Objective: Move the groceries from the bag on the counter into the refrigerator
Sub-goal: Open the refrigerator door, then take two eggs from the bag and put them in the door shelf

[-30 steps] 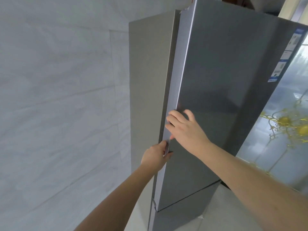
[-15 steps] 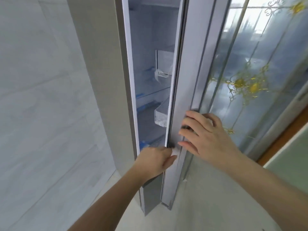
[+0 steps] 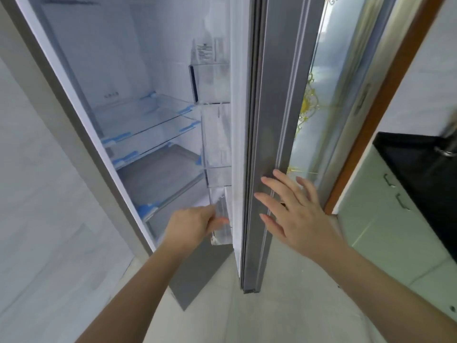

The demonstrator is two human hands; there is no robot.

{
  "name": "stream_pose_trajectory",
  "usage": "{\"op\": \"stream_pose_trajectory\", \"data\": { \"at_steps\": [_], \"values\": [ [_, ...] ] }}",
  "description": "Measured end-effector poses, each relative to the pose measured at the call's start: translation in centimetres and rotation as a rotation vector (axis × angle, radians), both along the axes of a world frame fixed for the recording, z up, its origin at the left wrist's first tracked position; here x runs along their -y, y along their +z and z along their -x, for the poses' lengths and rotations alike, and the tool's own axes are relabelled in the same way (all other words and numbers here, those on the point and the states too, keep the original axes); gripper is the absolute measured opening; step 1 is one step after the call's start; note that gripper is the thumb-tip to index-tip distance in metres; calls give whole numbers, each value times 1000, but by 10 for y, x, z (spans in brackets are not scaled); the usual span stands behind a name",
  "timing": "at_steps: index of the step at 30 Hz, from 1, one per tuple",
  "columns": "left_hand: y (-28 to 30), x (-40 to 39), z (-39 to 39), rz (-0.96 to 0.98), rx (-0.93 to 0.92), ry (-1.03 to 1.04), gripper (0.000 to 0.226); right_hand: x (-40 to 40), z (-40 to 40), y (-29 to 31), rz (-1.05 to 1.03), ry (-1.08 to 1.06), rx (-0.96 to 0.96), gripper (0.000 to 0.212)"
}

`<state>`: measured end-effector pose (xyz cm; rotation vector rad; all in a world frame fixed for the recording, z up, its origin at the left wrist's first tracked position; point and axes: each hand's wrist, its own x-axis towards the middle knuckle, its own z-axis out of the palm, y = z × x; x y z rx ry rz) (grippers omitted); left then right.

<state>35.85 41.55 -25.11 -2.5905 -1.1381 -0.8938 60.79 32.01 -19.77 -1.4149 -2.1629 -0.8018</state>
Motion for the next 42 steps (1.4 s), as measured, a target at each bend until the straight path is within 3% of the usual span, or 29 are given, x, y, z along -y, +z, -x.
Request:
{"op": "stream_pose_trajectory", "data": {
  "at_steps": [9, 18, 23, 35, 38, 42],
  "values": [
    [13, -7, -77, -98, 74, -75, 18, 17, -67, -7, 97, -165, -97, 37],
    [21, -79, -128, -181, 116, -205, 35, -28, -76, 0, 21, -263, -183, 44],
    [24, -141, -147, -117, 56, -301, 48, -66, -75, -1, 43, -387, -186, 50],
    [15, -230, -189, -188, 165, -192, 48, -112, -102, -5, 11, -814, -178, 55],
    [26, -240, -206, -239, 154, -217, 42, -127, -112, -4, 54, -863, -249, 63],
    [31, -247, -229, -223, 95, -179, 41, -157, -136, 8, 77, -783, -306, 56]
  ]
}}
